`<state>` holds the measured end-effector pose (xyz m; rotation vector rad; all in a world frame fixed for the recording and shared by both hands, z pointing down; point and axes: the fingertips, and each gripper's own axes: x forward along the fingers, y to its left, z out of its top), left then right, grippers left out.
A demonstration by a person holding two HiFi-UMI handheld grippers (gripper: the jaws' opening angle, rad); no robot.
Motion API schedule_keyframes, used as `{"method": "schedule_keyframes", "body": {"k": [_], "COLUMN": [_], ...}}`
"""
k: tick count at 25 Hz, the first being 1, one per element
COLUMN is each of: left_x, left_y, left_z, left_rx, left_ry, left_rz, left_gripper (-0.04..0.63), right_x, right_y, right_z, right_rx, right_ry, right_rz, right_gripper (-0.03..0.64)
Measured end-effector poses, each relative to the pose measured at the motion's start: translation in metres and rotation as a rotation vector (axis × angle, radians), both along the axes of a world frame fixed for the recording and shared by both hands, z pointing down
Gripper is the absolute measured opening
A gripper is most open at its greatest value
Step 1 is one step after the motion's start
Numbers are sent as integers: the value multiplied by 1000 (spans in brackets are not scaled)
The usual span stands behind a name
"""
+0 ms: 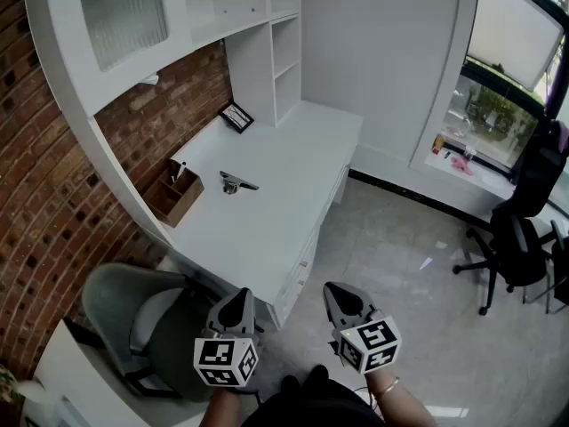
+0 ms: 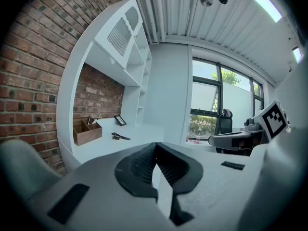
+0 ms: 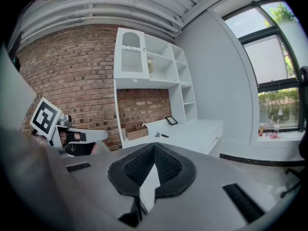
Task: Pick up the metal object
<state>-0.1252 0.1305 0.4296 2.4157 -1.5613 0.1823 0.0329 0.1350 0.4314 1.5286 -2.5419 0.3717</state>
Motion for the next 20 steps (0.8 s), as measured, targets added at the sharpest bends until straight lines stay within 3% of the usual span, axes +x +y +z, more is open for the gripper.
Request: {"method": "schedule_keyframes", "body": {"k": [11,20], "left_x": [13,39], "left_y": [-15,-28], "left_z": [1,4], "left_rx": [-10,-34], "left_ry": [3,7], "left_rz": [-40,-86], "left_gripper": [9,9], "right_x": [15,52], "right_y": [-13,-19], "right_z": [0,1], "right_rx": [7,-11], "right_ry": [-37,-67], "right_rz": [-30,-46], "right_gripper": [5,5]}}
